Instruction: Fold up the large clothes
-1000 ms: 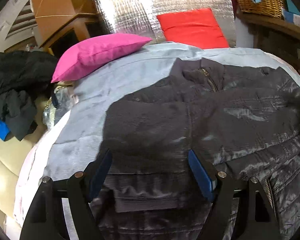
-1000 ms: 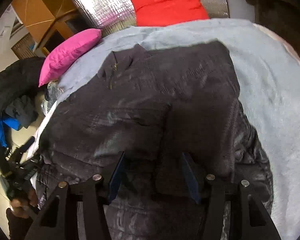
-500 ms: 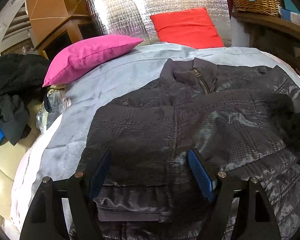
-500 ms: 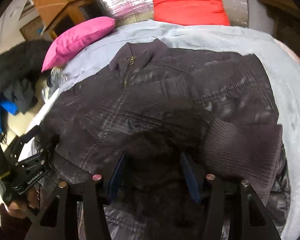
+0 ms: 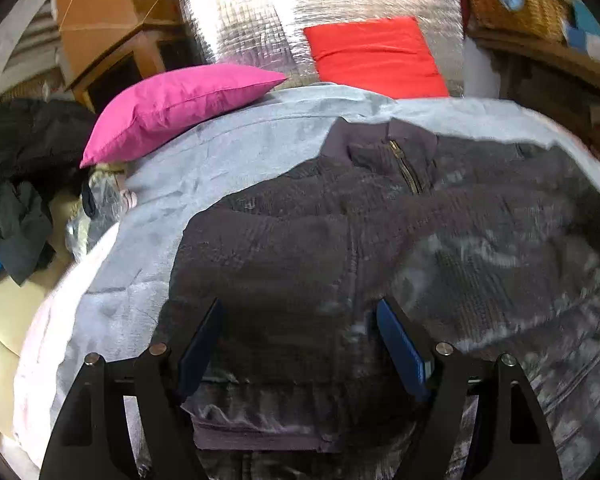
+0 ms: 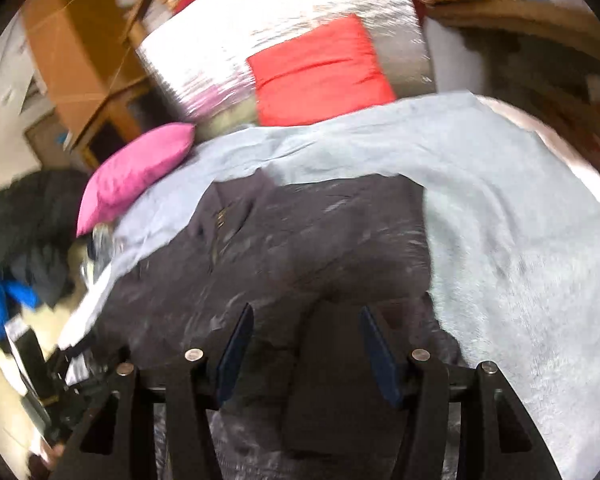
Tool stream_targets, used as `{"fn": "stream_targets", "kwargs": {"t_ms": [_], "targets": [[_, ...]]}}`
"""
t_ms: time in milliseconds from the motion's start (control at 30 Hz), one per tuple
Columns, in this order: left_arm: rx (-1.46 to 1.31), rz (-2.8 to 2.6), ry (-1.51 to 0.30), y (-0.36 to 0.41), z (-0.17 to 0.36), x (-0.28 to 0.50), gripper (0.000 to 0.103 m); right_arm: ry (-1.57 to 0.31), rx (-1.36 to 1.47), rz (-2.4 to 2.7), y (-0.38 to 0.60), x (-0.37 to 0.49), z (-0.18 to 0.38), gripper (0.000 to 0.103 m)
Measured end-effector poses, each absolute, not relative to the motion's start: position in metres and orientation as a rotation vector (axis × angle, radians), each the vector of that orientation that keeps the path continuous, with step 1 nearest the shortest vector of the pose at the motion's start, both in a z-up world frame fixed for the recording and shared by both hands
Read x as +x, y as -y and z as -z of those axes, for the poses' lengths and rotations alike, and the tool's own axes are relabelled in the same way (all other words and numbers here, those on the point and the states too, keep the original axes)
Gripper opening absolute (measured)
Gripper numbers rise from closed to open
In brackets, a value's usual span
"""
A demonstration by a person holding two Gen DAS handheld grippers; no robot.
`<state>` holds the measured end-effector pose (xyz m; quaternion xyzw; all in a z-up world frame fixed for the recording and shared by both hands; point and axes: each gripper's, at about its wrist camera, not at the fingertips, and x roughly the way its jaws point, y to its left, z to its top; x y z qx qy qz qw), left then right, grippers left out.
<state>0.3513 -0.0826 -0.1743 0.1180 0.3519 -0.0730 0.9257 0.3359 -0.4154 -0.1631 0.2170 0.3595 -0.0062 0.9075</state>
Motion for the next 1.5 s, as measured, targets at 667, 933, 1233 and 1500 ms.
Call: {"fn": "stream_targets", "kwargs": {"t_ms": [667, 933, 1233, 1500], "targets": [[-0.338, 0.113, -1.015, -0.024, 0.218, 0.444, 0.076, -0.831, 0.776, 0.001, 0.49, 0.411, 0.228, 0.072], [-0.302, 0.103, -0.979, -0.018, 0.208, 0.438, 0.058, -0.781, 0.535, 0.038, 0.446, 0.406, 0.197, 0.037], [-0.245, 0.08, -0.995, -0.023, 0.194, 0.421, 0.078, -0.876, 0.542, 0.047, 0.447, 0.392, 0.198, 0.067], [-0.251, 0.094, -1.002, -0.048, 0.194, 0.398, 0.084, -0.899, 0.593, 0.028, 0.474, 0.338, 0.207, 0.074]]}}
